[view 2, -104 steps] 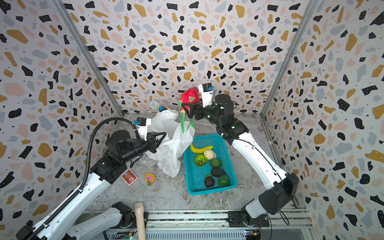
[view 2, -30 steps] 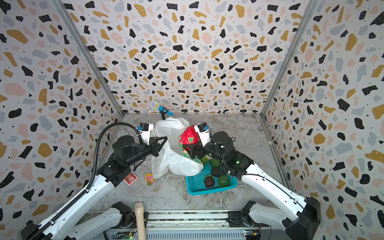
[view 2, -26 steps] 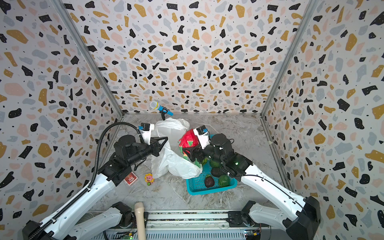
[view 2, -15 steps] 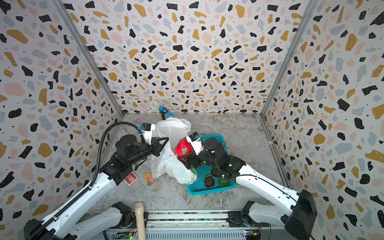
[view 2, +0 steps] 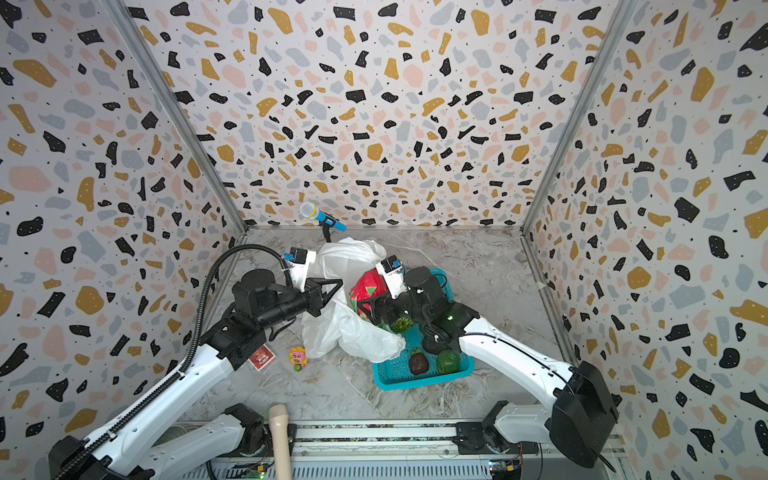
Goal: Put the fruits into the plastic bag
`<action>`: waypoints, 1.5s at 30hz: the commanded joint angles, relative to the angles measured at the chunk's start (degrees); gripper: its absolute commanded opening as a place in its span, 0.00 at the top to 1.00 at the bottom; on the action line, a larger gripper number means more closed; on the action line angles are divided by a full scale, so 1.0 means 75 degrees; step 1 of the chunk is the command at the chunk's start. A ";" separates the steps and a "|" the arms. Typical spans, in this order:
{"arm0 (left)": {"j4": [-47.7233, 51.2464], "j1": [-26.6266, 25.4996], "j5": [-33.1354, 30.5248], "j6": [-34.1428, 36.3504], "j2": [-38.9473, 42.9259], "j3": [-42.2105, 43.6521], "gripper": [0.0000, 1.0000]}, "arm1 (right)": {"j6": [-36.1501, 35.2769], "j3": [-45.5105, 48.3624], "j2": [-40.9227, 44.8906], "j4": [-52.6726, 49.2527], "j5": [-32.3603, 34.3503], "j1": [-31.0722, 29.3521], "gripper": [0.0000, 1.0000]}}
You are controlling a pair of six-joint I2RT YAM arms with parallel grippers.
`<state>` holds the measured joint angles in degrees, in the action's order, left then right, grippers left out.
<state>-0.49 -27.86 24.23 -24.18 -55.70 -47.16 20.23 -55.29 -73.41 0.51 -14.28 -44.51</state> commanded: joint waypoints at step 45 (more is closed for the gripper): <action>-0.0497 -0.0282 -0.1199 -0.0223 0.0256 0.0419 1.00 | 0.0273 -0.0762 -0.2269 -0.0533 0.1315 -0.0125 0.65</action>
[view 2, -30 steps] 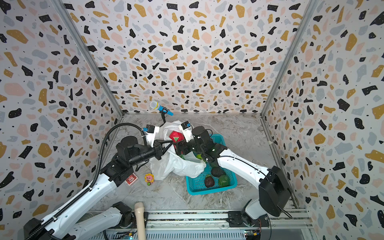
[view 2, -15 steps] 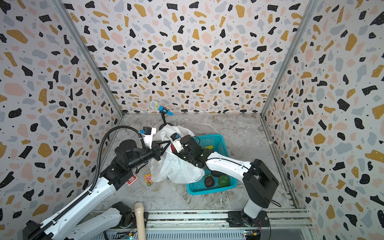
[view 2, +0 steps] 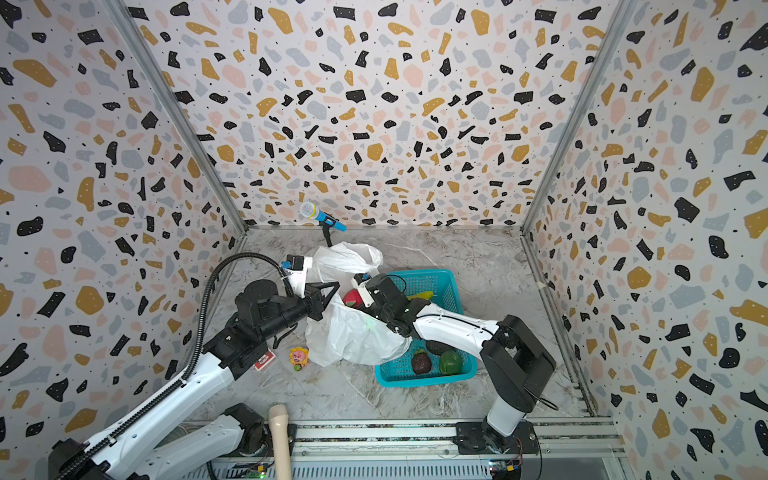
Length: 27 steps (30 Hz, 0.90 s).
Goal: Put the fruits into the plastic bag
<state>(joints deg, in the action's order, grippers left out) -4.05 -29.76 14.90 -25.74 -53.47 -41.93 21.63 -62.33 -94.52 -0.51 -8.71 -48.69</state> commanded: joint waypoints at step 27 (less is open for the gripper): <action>0.0292 0.0333 0.0872 -0.0420 -0.0319 -0.0157 1.00 | -0.0751 -0.2441 0.0050 -0.0827 0.0830 0.0237 0.64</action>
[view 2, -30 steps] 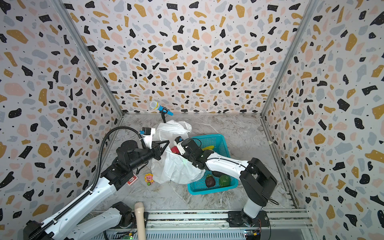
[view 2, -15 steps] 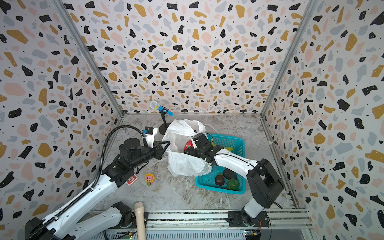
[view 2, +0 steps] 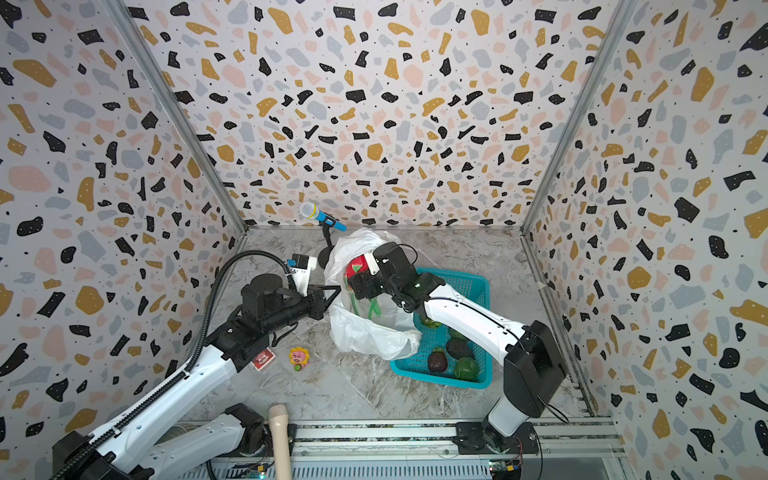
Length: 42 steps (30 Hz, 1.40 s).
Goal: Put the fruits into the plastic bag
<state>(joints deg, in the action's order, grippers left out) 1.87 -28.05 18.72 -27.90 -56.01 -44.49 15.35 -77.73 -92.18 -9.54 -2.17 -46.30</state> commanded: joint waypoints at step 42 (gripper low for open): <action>-0.0505 0.0869 -0.1280 -0.1008 -0.0117 0.0831 1.00 | 0.0734 0.2225 0.1849 0.0541 -0.0106 0.0126 0.08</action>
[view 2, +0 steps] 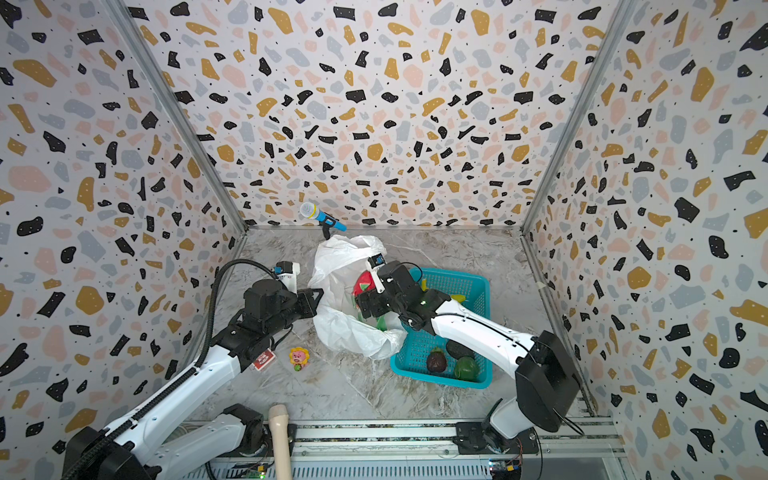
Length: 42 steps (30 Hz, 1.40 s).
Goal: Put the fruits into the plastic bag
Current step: 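Open the right gripper to release the dragon fruit inside the bag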
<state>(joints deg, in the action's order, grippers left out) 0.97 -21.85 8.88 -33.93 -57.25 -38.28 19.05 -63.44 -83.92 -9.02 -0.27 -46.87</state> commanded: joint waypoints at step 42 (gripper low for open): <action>-0.0390 0.0042 0.0327 -0.0191 0.0005 -0.0006 1.00 | -0.0679 -0.2179 -0.2391 -0.1153 -0.1523 -0.0336 0.01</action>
<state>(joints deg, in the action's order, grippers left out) 0.34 -21.85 10.52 -35.24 -57.30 -38.28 16.91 -81.14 -106.63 -14.11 -10.00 -49.25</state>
